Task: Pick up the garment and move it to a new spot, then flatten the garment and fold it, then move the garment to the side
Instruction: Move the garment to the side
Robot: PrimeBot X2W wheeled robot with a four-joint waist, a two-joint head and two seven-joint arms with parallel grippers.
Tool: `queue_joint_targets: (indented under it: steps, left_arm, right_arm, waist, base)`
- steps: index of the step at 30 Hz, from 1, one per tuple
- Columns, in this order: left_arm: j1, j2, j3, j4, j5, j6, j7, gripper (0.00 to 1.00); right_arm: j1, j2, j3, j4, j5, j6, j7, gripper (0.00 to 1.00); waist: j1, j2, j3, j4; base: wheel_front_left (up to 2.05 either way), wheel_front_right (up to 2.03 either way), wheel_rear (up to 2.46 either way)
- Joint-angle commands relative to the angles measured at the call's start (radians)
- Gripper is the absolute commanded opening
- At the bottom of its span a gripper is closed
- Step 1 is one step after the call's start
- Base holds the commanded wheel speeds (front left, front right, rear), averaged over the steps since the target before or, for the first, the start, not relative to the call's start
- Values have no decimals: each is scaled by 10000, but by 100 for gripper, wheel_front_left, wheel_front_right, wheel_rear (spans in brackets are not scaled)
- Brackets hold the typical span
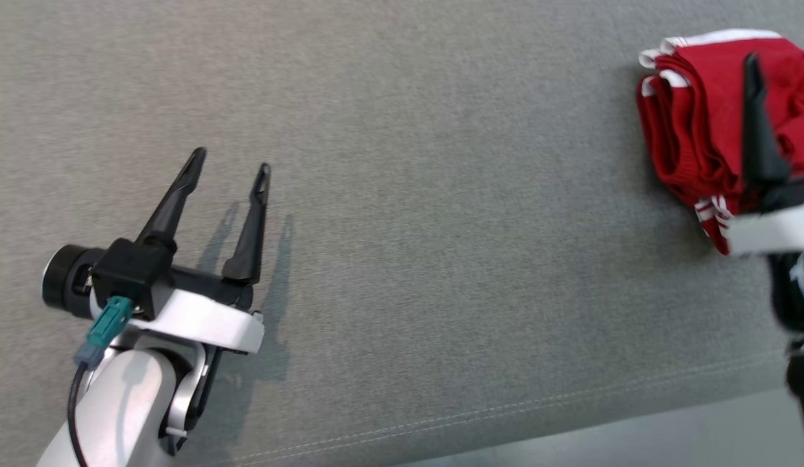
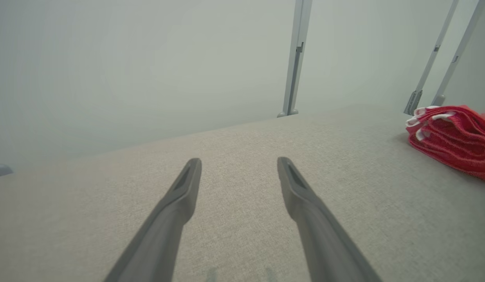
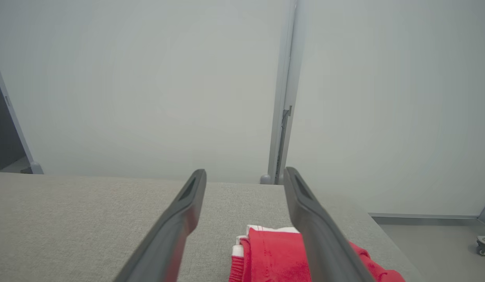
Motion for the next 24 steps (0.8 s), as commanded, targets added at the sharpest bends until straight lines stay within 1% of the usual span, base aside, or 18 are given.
queue_joint_targets:
  steps: [1,5,11,16,24]
  left_arm:
    - [96,301,567,-260,-157,194,-170,100]
    - [424,425,963,-220,-373,377,-370,100]
    - [829,453,1390,-31,-674,514,-657,100]
    - [1370,398,1542,316,-927,450,-867,100]
    - [2071,315,1492,925,-1169,199,-1026,100]
  right_arm:
    - [785,196,-35,-847,-402,0,-102,100]
    - [1678,785,-222,-1572,-918,0,-102,100]
    - [2361,1244,-279,-1629,-1272,0,-53,100]
    - [3122,1552,-294,-1212,-1416,0,1,100]
    - [4298,1871,-472,-872,-1526,0,73,100]
  waist:
    - [0,-1,-493,537]
    - [0,-1,-871,1041]
    - [0,-1,-1403,1479]
    - [0,-1,-2082,1697]
    - [0,-1,-3028,1771]
  base:
    - [0,0,0]
    - [0,0,0]
    - [0,0,0]
    - [0,0,0]
    - [0,0,0]
